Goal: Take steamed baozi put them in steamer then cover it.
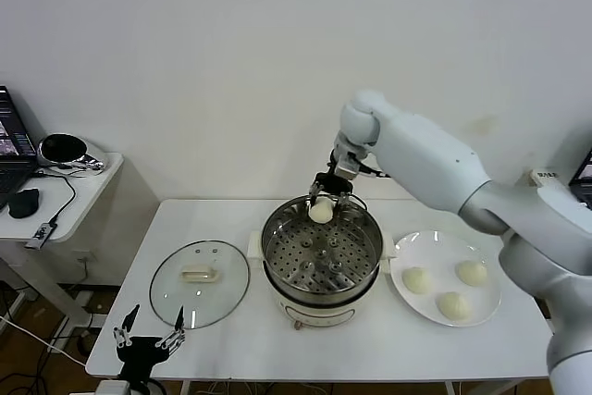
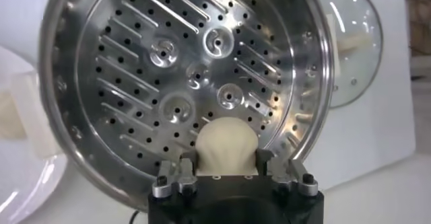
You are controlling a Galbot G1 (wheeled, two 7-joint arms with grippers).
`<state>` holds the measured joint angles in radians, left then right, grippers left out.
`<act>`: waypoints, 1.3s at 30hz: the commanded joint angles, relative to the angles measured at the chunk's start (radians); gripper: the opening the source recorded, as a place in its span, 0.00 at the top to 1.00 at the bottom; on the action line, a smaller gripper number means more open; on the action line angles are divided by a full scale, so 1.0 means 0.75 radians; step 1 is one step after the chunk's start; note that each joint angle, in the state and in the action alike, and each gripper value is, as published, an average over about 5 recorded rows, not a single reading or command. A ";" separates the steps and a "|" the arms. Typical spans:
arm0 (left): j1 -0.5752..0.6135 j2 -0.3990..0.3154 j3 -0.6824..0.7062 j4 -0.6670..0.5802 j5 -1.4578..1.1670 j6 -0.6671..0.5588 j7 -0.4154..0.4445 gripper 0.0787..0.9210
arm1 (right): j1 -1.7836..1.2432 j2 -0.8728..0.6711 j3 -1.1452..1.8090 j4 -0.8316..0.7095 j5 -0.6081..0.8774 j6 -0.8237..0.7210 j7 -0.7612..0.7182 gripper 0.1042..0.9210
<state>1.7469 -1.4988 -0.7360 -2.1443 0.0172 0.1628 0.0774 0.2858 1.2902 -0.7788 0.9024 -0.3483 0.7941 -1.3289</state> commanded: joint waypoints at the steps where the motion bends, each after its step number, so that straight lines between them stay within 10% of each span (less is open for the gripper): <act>1: -0.003 0.001 -0.002 0.010 -0.003 -0.001 0.000 0.12 | -0.043 0.044 0.003 -0.058 -0.144 0.047 0.060 0.49; 20: -0.015 0.001 0.017 0.038 0.000 -0.001 0.002 0.12 | -0.037 -0.035 -0.014 0.046 -0.021 -0.012 0.129 0.14; 33: -0.003 0.037 0.019 0.034 -0.035 0.023 0.011 0.12 | 0.202 -0.657 -0.034 0.599 0.588 -0.779 0.150 0.12; 39: -0.025 0.063 0.031 0.053 -0.052 0.032 0.015 0.12 | 0.124 -1.002 0.004 0.725 0.574 -1.363 0.111 0.12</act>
<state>1.7382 -1.4706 -0.7166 -2.1152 -0.0053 0.1803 0.0874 0.3698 0.8817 -0.7941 1.2507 -0.0548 0.2845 -1.2373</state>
